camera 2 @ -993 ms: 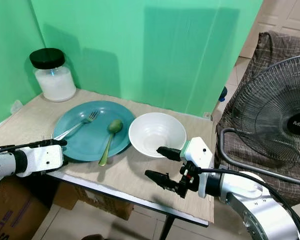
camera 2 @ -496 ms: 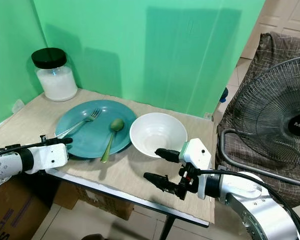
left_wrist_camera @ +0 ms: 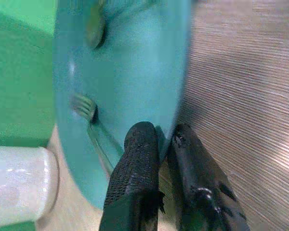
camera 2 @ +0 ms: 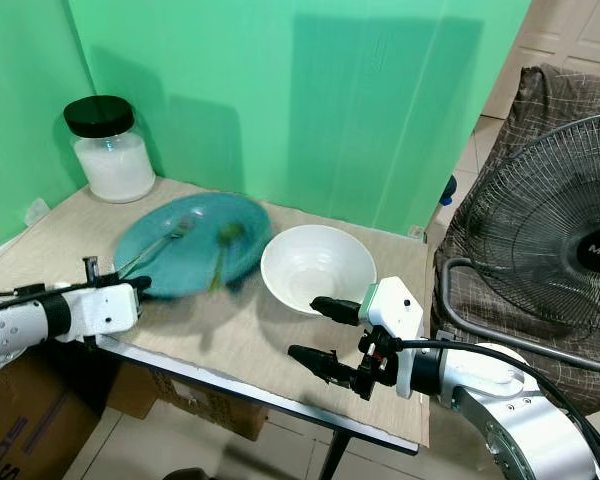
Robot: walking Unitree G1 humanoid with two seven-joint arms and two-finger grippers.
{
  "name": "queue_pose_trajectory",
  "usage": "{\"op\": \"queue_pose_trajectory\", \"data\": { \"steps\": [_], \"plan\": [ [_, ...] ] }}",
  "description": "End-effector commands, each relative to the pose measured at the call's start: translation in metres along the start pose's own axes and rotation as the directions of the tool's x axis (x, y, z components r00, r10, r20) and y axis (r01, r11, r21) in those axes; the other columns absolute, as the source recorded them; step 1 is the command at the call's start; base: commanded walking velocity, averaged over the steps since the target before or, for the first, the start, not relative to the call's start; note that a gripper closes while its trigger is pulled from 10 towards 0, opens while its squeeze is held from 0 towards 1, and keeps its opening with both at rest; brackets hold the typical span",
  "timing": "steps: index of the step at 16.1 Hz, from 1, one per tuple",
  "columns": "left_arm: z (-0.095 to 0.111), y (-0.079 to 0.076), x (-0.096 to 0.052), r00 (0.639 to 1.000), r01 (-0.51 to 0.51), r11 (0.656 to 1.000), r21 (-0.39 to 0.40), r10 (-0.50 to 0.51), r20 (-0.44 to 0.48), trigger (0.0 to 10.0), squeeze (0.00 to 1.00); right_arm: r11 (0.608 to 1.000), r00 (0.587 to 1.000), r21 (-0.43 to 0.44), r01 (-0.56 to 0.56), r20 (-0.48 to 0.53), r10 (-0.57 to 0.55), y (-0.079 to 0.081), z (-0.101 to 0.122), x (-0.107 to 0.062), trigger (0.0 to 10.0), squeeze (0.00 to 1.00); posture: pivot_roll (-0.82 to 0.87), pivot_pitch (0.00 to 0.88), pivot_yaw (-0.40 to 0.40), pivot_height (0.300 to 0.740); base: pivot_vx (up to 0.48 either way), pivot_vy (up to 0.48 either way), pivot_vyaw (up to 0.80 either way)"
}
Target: Setting the table
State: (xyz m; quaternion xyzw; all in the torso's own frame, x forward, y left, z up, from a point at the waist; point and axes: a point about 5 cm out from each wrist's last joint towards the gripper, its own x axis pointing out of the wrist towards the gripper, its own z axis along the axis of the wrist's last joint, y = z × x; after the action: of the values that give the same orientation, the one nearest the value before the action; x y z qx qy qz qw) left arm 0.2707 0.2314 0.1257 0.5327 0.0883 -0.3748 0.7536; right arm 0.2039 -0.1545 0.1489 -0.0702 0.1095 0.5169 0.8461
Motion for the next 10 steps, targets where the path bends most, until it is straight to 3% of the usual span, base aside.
{"op": "queue_pose_trajectory", "data": {
  "steps": [1,10],
  "plan": [
    [-0.001,0.004,-0.001,1.0,-0.02,1.0,-0.001,0.02,-0.001,0.0,0.0,1.0,1.0,-0.009,-0.003,-0.006,0.003,-0.001,-0.001,-0.001,10.0,0.0,0.08,0.0,-0.025,0.74,0.0,0.0,0.0],
    [0.001,0.017,-0.006,1.0,-0.018,1.0,0.0,0.018,0.021,0.0,0.0,1.0,1.0,-0.012,0.002,-0.01,-0.002,-0.001,-0.005,0.0,10.0,0.0,0.08,0.0,-0.022,0.74,0.0,0.0,0.0]
  ]
}}
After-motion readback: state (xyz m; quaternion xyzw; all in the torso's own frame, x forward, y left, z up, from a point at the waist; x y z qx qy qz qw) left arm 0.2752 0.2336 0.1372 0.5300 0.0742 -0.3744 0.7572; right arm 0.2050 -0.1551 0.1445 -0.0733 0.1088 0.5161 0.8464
